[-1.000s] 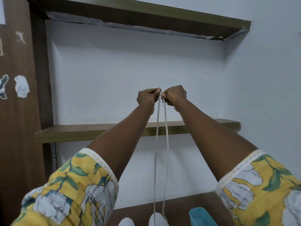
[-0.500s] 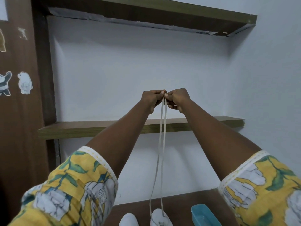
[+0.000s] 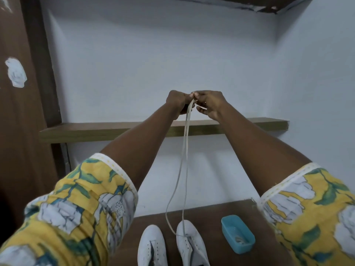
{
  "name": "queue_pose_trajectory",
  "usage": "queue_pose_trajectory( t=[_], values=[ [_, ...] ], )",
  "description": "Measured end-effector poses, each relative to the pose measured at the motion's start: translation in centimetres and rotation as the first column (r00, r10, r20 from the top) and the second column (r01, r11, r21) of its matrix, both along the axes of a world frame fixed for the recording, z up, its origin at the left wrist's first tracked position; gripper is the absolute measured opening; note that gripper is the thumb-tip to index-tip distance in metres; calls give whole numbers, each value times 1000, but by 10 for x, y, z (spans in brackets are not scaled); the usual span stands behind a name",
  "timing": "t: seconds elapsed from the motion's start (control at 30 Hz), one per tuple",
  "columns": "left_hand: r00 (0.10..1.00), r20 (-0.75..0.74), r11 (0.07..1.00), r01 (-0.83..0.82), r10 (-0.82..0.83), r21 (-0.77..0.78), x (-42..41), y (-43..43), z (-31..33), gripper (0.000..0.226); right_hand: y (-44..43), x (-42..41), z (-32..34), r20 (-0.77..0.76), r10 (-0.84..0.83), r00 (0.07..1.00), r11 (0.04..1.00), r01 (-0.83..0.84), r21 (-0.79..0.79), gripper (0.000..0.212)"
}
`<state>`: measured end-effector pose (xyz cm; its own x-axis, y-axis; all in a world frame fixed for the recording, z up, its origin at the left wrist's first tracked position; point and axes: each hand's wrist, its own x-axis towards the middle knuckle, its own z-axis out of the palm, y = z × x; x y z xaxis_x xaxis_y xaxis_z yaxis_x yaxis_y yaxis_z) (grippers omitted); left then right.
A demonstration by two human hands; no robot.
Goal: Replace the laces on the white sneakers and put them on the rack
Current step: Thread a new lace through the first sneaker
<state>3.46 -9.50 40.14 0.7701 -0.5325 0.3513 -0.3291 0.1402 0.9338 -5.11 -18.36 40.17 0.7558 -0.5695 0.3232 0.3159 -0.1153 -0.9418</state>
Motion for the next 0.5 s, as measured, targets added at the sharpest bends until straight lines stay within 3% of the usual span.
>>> queue_pose_trajectory(
  t=[0.2,0.3,0.5],
  values=[
    [996,-55,997,71,-73,-39,-3,-1,8,21,4,2,0,62,72,995,989,-79,122,10],
    [989,-74,992,125,-127,-36,-3,2,4,21,3,2,3,25,32,999,994,-35,107,15],
    [961,-85,942,238,-264,-238,-10,-1,-26,19,7,14,10,-9,-158,987,983,158,95,21]
  ],
)
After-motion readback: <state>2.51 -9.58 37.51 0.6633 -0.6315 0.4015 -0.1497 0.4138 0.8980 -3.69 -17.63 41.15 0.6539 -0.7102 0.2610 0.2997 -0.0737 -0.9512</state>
